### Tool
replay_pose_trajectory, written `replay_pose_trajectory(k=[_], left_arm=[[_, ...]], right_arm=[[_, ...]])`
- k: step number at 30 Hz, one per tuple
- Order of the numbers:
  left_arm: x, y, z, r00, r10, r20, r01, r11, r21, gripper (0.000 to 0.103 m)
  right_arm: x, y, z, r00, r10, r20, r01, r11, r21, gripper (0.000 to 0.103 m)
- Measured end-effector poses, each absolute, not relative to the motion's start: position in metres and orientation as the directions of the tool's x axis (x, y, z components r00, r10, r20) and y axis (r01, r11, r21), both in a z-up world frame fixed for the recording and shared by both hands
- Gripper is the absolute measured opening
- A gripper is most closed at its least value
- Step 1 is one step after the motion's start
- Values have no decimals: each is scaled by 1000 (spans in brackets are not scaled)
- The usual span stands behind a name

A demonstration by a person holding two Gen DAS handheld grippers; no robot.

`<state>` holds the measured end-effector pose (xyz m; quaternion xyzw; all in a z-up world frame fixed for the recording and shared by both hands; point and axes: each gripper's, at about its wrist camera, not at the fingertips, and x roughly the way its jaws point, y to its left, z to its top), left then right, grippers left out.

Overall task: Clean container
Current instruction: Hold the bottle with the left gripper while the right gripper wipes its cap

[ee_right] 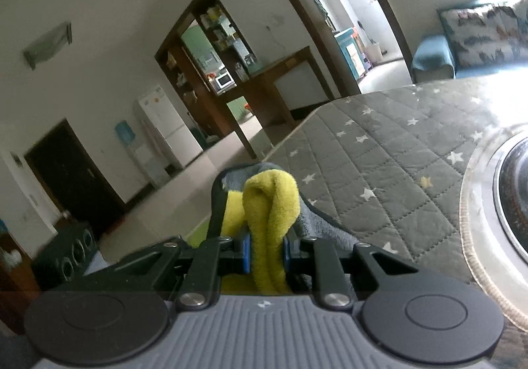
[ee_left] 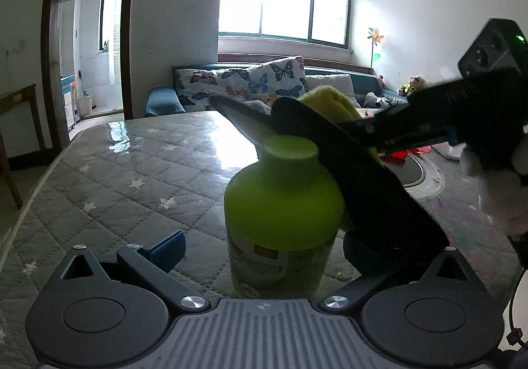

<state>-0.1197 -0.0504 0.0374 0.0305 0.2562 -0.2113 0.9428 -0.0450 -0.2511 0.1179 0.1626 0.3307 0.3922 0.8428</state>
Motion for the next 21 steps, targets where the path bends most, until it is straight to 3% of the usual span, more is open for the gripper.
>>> replay_pose_trajectory(k=[21], left_arm=[[-121, -50, 35, 778, -371, -507, 402, 914, -51, 103]], right_arm=[[-53, -252, 80, 444, 712, -544, -496, 701, 512, 18]])
